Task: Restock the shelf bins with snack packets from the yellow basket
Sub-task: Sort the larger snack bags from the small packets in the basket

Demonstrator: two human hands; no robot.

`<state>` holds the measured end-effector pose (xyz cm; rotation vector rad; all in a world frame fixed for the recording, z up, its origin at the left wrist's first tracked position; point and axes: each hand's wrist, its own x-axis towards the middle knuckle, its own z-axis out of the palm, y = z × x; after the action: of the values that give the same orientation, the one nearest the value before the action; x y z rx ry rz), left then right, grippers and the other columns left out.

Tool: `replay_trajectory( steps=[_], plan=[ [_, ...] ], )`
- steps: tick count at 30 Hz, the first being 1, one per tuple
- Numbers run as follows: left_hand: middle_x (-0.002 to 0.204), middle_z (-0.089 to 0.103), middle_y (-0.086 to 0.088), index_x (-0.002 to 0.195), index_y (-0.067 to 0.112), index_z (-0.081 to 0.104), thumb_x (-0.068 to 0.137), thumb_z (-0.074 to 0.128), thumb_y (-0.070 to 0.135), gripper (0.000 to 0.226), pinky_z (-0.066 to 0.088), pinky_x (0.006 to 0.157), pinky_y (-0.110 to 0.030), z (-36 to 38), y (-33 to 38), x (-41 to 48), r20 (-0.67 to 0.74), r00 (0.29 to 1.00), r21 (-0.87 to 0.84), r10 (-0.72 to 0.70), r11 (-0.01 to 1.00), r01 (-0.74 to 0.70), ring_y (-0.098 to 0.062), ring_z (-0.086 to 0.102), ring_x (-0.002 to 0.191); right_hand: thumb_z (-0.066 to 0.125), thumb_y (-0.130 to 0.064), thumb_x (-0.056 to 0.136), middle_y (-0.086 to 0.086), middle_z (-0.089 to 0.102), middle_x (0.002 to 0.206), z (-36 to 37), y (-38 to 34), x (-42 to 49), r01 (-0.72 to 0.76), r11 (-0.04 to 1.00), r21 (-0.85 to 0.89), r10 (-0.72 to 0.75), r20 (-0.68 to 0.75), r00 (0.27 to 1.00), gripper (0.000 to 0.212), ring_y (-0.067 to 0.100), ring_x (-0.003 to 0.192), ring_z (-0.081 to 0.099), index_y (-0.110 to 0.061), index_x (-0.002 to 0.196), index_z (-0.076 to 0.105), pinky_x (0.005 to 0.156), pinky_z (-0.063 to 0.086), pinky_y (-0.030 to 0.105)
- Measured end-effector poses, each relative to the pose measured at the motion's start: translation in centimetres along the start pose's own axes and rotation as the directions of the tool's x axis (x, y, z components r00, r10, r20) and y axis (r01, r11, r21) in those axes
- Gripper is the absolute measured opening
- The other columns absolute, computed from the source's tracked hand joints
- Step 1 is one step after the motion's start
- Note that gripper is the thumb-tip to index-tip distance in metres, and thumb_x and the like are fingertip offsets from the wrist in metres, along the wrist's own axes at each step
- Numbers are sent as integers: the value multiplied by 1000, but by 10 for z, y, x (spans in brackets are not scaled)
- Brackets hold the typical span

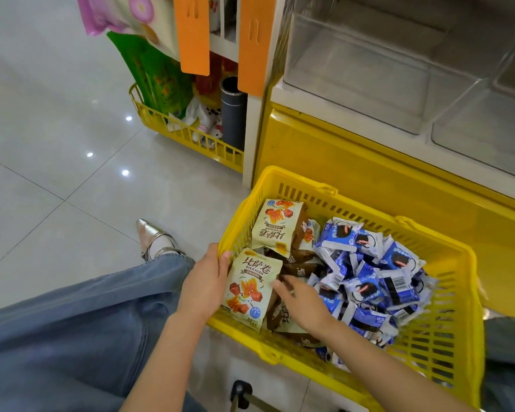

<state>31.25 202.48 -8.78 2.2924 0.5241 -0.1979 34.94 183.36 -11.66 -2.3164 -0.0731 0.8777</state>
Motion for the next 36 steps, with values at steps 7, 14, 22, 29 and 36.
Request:
replay_trajectory(
  steps=[7,14,22,29,36],
  plan=[
    [123,50,-3,128,15,43,98,37,28,33,41,78,-29,-2,19,-5,-221,974,12,52,999,-50,-19,52,105,43,-27,99,1,44,139,-33,57,-8,162,927,-339,-142,84,986,45,12,107,58,-21,142,32,94,45,25],
    [115,50,10,119,25,50,97,39,24,25,41,79,-11,17,49,-18,-131,944,-59,302,948,-311,-1,48,98,50,-30,94,8,23,152,-30,66,24,316,539,-781,-116,303,946,61,24,139,24,-12,146,23,112,25,34],
    [130,48,-2,131,17,44,97,44,22,35,40,100,-31,119,71,19,531,811,69,248,941,-333,-16,48,118,34,-45,98,1,48,128,-69,121,-21,290,655,-698,-148,258,955,44,19,119,44,-22,133,46,98,33,30],
    [139,46,-9,134,13,44,91,52,12,43,38,103,-34,174,72,46,729,682,189,50,944,-271,-25,47,123,28,-50,99,-12,46,139,-87,143,-52,182,838,-515,-115,159,981,45,7,125,43,-35,140,37,103,34,24],
    [120,55,-14,110,6,58,90,48,5,23,44,86,-30,166,73,39,591,801,305,100,891,-337,-27,54,105,28,-44,100,-12,63,117,-76,127,-53,205,836,-510,-232,11,973,36,6,101,60,-34,128,48,75,43,19]
  ],
)
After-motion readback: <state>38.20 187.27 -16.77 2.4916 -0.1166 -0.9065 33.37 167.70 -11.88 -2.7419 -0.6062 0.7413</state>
